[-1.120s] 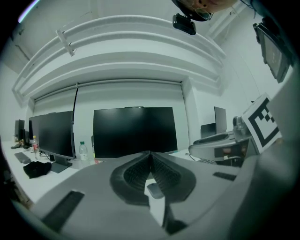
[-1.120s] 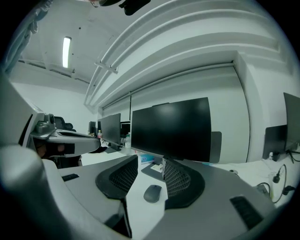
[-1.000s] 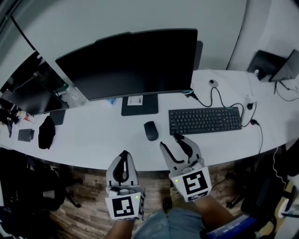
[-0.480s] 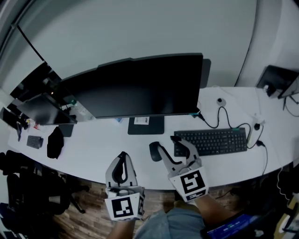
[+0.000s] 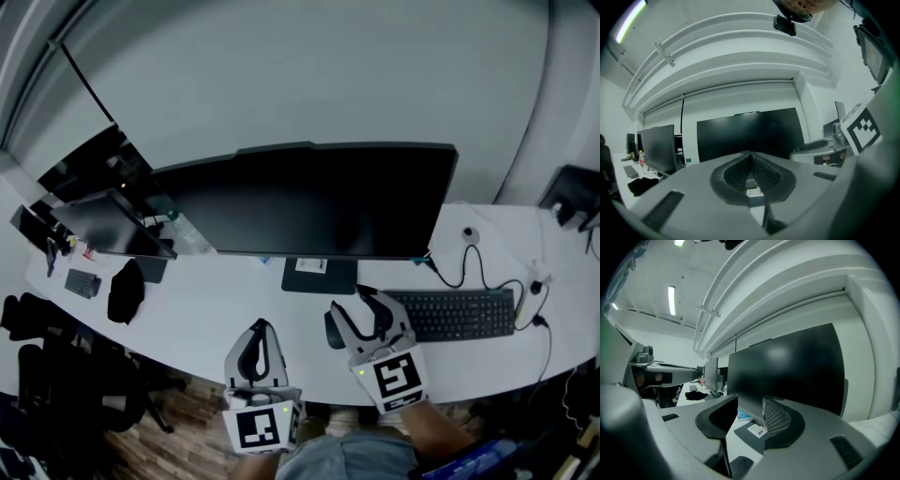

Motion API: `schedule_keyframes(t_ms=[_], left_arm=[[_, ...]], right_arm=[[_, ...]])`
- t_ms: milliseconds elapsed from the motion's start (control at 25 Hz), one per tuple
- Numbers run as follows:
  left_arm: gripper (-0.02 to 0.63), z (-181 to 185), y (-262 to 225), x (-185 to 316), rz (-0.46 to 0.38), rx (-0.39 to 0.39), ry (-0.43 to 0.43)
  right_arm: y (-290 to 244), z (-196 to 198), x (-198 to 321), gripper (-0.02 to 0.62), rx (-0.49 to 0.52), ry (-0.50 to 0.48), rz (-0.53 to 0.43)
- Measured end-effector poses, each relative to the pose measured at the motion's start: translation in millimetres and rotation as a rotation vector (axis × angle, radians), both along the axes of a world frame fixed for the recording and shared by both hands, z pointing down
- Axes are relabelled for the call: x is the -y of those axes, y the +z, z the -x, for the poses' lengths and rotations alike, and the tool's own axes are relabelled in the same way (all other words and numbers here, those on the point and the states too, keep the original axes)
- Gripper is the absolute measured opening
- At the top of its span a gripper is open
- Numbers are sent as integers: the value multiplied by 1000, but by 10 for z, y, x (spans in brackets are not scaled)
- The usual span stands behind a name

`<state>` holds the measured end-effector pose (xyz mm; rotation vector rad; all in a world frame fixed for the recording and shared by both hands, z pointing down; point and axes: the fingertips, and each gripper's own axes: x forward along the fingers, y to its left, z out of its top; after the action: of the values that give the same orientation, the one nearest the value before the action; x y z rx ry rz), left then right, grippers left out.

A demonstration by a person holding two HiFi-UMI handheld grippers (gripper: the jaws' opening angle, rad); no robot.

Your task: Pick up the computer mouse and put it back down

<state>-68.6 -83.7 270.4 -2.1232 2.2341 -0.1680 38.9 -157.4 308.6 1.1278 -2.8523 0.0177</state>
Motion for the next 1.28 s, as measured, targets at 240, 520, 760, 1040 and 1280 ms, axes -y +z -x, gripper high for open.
schedule_keyframes(t_ms=[240, 520, 760, 1040, 1280], left_arm=[[8, 299, 146, 117, 38, -28, 38], [8, 532, 415, 200, 105, -66, 90], [8, 610, 768, 255, 187, -101, 132], [8, 638, 1208, 219, 289, -126, 179], [8, 648, 1501, 190, 349, -136, 194]], right_arm=[[215, 240, 120, 195, -34, 52, 43], [636, 423, 181, 210, -100, 120, 115], [1194, 466, 129, 253, -170, 160, 217], [1847, 444, -35, 342, -229, 232, 349], [2225, 370, -104, 383, -274, 274, 409]])
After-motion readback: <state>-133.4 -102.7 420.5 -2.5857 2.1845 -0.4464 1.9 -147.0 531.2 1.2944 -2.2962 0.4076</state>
